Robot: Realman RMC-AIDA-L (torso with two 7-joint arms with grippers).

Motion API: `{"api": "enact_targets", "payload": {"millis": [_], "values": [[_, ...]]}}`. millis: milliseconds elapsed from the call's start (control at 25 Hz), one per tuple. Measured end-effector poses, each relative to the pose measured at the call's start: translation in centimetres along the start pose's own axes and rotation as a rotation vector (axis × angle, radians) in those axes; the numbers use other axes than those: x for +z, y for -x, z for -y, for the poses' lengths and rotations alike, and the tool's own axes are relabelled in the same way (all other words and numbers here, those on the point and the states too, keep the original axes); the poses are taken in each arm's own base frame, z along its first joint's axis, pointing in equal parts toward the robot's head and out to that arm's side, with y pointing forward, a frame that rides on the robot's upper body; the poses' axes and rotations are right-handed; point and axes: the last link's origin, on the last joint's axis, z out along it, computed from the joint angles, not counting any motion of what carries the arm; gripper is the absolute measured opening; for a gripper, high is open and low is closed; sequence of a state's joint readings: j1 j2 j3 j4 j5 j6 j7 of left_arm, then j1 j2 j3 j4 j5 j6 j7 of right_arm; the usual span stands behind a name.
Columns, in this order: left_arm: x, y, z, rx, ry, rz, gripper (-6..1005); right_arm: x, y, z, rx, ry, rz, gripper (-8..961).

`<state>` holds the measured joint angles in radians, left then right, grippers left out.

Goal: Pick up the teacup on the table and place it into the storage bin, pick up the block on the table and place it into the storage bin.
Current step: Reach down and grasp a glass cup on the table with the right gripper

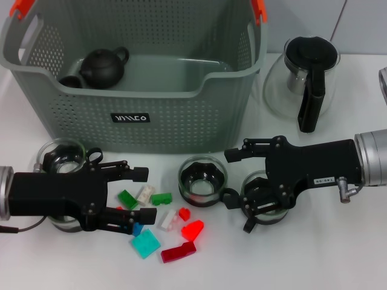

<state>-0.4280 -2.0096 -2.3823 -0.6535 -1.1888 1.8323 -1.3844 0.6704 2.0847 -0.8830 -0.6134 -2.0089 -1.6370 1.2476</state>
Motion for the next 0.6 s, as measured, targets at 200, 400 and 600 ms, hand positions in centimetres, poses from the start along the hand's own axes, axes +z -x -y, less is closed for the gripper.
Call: {"api": "enact_targets", "payload": {"millis": [200, 400, 600], "values": [[0.05, 0.03, 0.00, 0.000, 0.001, 0.003, 934, -0.01, 0.00, 0.01, 0.000, -0.001, 0.000, 915], [0.04, 0.02, -0.04, -0.001, 0.004, 0.002, 934, 0.02, -0.07, -0.01, 0.004, -0.001, 0.000, 914], [0.00, -0.01, -0.07, -0.003, 0.005, 0.000, 933, -0.15, -0.05, 0.07, 0.012, -0.007, -0.002, 915]]}}
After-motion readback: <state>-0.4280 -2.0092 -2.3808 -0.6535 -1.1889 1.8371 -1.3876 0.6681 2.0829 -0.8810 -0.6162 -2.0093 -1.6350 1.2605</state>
